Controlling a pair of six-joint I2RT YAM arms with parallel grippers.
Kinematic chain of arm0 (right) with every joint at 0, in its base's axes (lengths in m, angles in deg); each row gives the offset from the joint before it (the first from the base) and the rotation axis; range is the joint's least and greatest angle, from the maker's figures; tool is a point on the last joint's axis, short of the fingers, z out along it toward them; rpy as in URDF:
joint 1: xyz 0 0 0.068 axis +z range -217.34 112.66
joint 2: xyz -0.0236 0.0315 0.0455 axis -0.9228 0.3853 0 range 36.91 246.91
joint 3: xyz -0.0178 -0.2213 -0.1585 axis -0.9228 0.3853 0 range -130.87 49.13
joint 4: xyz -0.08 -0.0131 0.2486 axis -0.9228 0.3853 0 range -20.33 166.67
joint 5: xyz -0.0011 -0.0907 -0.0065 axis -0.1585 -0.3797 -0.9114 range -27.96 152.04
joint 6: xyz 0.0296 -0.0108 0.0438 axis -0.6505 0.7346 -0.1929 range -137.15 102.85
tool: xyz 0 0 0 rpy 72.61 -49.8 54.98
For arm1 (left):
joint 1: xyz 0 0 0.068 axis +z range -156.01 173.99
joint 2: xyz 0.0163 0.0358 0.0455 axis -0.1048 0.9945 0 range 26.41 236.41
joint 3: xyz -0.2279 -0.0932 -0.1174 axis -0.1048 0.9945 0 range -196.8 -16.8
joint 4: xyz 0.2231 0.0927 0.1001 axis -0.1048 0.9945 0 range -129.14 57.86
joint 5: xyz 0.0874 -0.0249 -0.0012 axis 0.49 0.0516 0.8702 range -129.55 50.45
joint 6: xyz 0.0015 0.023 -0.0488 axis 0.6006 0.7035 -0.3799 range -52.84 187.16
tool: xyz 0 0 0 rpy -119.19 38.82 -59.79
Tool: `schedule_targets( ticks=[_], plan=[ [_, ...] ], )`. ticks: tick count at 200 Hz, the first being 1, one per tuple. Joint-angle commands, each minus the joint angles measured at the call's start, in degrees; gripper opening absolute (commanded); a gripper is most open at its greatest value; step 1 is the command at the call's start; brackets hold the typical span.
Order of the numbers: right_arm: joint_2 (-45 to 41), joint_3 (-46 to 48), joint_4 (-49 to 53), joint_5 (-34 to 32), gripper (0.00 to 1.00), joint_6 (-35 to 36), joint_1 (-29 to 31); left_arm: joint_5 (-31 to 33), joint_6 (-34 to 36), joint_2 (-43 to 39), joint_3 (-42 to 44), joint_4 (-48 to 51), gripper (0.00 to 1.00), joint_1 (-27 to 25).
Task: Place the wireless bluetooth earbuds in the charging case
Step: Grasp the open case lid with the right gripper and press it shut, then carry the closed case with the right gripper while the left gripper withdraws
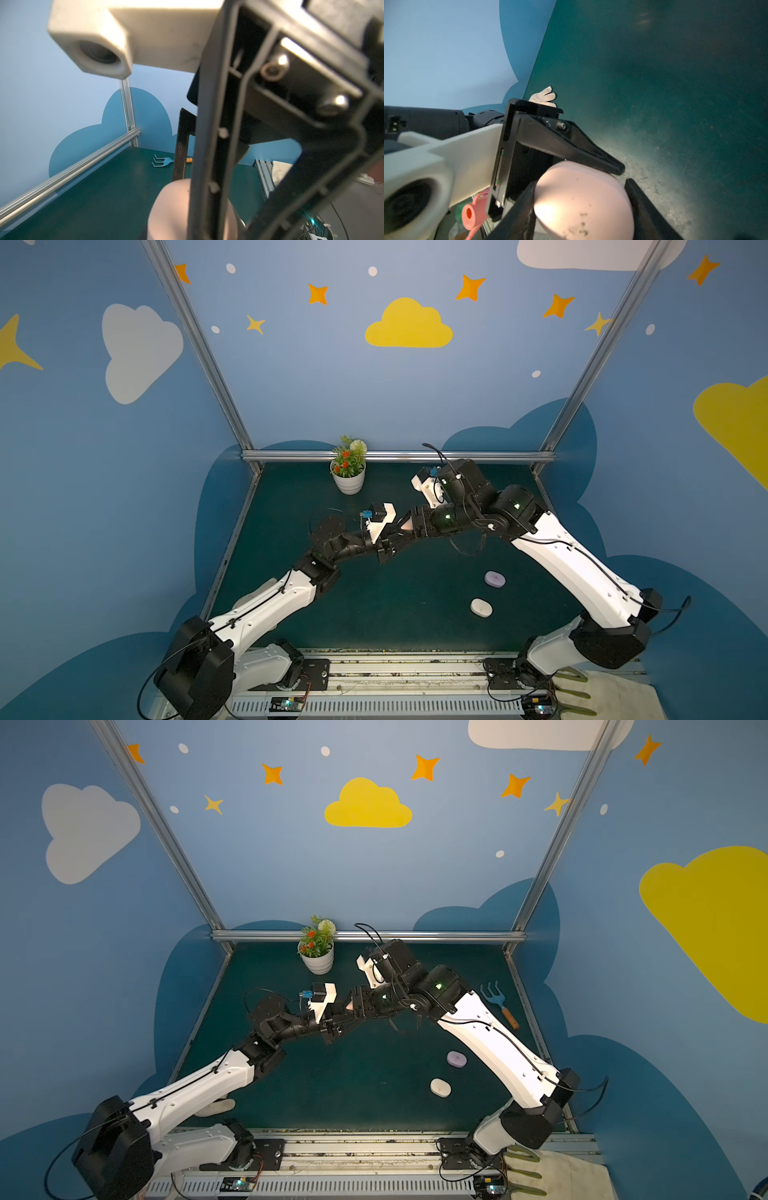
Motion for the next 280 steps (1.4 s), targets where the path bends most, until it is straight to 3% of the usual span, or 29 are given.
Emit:
schedule_targets(
  ticks=[1,58,92,102,108,184,225,280],
  plan=[
    [0.8,-0.9,-1.1,-0.2,0.5,-0.3,0.3,0.0,-0.1,-0.5,-0.9,-1.4,0.05,0.1],
    [0.1,-0.1,-1.4,-0.7,0.38,-0.5,0.4,0.2,0.1,-0.7,-0.9,-0.6,0.11,0.1],
    [-2.0,1.9,-1.4,-2.9,0.37,-0.1,-1.2,2.8,-0.2,-1.5,-1.2,3.5,0.65,0.1],
    [-3.0,3.3,-1.8,-3.4,0.37,0.1,-2.0,5.4,-0.9,-2.3,-0.9,6.0,0.91,0.1],
    [-3.6,4.2,-1.9,-3.9,0.37,0.2,-2.7,7.1,-1.4,-3.0,-0.6,7.4,0.99,0.1],
    [-12.8,25.8,-7.4,-10.3,0.38,2.9,-13.6,24.6,-1.2,-10.0,0.9,33.9,1.0,0.2],
    [-12.9,39.7,-14.5,-11.8,0.37,3.2,-19.1,25.8,-4.3,-10.9,2.8,33.8,1.0,0.2],
    [-8.2,51.0,-22.8,-15.2,0.36,3.4,-21.2,26.5,-5.0,-11.1,2.8,33.4,1.0,0.2]
  ],
)
